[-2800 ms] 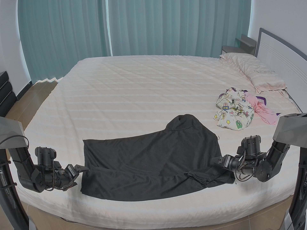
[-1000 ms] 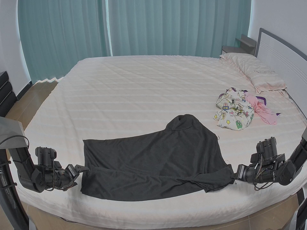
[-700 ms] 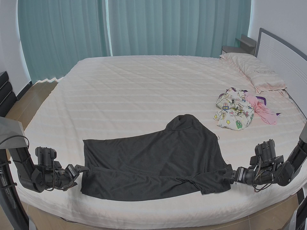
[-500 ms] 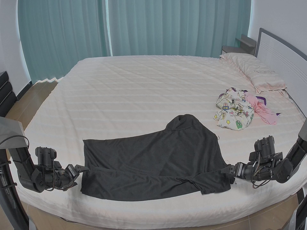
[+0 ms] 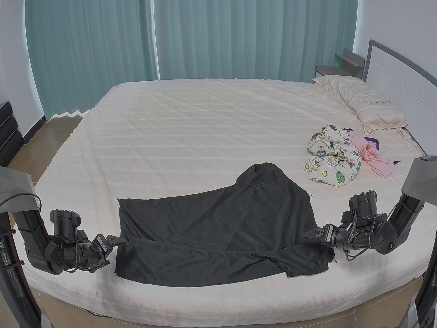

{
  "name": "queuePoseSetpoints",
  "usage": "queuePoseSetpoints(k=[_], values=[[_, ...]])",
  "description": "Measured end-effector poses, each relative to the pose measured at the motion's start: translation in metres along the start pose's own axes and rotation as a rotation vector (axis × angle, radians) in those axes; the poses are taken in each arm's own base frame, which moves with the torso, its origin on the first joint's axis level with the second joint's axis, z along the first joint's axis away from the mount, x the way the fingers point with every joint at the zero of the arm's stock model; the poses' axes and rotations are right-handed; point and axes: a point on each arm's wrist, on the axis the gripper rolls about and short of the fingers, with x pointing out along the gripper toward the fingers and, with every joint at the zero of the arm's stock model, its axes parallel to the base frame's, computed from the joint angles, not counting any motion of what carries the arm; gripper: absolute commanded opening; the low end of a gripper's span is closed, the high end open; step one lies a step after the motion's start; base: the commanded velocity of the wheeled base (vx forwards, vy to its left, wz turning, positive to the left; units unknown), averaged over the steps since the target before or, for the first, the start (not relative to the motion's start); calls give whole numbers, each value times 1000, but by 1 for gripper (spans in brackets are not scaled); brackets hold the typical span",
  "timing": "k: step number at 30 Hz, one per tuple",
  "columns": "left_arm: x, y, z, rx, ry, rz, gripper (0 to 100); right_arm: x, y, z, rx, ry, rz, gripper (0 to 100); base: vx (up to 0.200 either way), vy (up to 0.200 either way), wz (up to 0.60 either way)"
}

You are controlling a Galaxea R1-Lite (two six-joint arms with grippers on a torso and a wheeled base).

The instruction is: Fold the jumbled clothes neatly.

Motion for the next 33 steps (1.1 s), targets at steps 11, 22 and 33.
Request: queuePoseSetpoints(k=[11, 22, 33], values=[[0, 0, 0, 0, 1, 0, 100, 30, -14, -1, 15, -44, 17, 0, 0, 0, 0], [0, 0, 0, 0, 0, 0, 100, 27, -26, 4, 157, -121, 35, 0, 0, 0, 0], [0, 0, 0, 0, 0, 0, 100, 26, -40, 10, 211, -154, 22, 0, 0, 0, 0]])
